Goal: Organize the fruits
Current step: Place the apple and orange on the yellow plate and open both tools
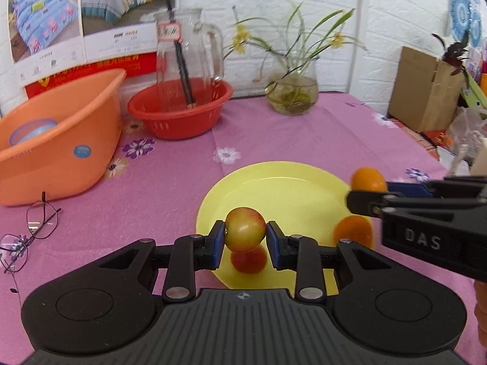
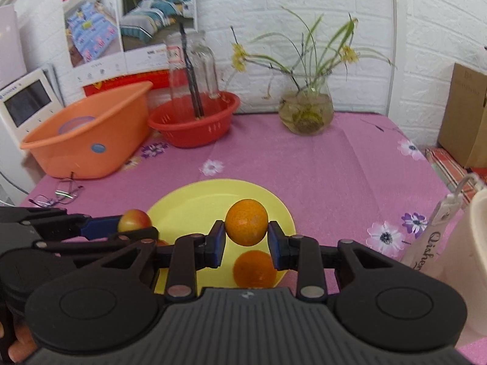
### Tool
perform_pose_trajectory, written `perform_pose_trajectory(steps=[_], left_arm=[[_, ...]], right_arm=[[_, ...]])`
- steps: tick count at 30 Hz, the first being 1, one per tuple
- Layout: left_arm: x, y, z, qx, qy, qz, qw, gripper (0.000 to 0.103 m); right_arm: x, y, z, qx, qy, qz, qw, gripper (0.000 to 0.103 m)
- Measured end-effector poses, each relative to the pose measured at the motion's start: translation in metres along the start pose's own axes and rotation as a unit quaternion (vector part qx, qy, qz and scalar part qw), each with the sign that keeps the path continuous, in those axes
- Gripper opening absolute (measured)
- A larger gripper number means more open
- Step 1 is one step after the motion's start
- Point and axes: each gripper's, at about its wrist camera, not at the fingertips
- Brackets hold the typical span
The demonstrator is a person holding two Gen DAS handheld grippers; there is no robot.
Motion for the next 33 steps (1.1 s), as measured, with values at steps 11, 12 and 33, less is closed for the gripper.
perform_pose_trajectory(steps=[11,12,33], left_arm=[[0.008,0.038,0.014,-0.014,-0.034,0.028,0.9989,0.027],[0.007,0.040,0.013,-0.014,-0.033,0.031,0.9989,0.028],[0.005,-0.020,0.023,0.000,-0.033,-0.035,0.9988,0.048]], right_arm=[[-0.007,0.033,-0.005,-0.004,-0.005,0.022,1.000,0.058],[-0.007,0.033,-0.005,-0.001,-0.005,0.022,1.000,0.058],[-0.017,-0.029,-0.015,0.019,0.037,-0.030,0.999,0.064]])
Point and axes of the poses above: each gripper's, at about its wrist camera, not at the fingertips, and y roughly the way its jaws point, z to its left, x to its top, and after that the axes turned 1 degree about -x, right-handed
